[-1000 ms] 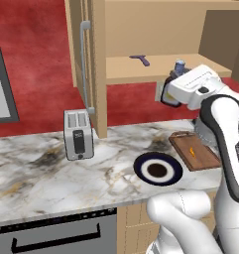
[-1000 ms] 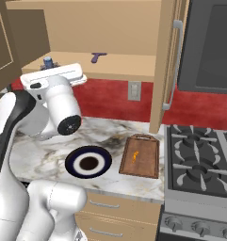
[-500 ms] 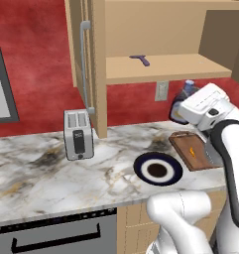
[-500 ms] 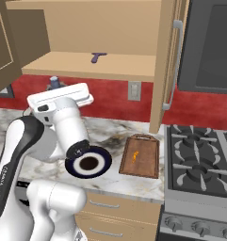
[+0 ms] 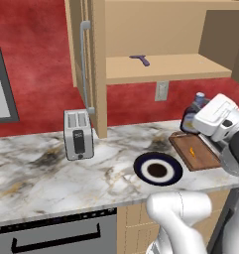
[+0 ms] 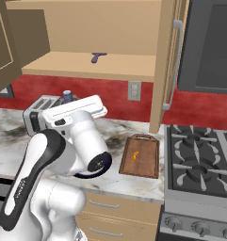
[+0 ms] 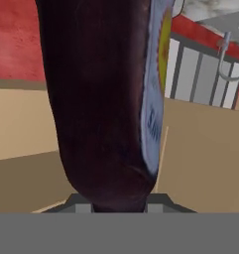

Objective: Pick the shrimp from the plate and place it on the cutting board. Then pick the condiment bottle from the cabinet and place it next to the cutting board.

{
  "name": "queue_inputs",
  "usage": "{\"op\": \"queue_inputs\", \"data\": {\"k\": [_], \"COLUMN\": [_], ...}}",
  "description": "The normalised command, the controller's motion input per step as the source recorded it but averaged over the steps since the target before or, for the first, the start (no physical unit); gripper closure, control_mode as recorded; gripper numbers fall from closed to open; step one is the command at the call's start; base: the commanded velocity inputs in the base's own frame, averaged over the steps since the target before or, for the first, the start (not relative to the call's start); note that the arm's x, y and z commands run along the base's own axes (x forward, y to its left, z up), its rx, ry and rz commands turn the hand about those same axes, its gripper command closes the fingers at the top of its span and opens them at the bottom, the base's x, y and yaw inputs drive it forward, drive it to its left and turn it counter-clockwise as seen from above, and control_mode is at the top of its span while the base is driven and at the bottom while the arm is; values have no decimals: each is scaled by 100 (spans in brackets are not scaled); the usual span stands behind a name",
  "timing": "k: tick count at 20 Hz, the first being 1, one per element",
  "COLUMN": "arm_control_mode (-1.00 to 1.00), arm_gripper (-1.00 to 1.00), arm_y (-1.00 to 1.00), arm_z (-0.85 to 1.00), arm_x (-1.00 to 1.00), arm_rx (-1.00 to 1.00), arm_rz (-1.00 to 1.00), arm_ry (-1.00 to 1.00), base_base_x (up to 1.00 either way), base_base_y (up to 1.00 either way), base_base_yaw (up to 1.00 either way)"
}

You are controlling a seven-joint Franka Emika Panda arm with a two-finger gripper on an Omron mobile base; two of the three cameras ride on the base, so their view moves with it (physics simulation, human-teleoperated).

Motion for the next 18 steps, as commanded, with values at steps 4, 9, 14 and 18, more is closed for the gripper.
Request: {"op": "queue_inputs", "data": {"k": [4, 9, 14, 18], "arm_control_mode": [-100, -100, -100, -100], "arm_gripper": [100, 100, 100, 100], "arm_y": [-23, -15, -7, -3], "arm_z": [-29, -41, -46, -36], "arm_x": [-4, -5, -8, -8], "arm_rx": [-1, -2, -1, -1], "arm_rz": [-2, -1, 0, 0], "arm_ry": [0, 0, 0, 0], "base_base_x": [0, 0, 0, 0], "base_base_y": [0, 0, 0, 0], "base_base_yaw": [0, 0, 0, 0]}}
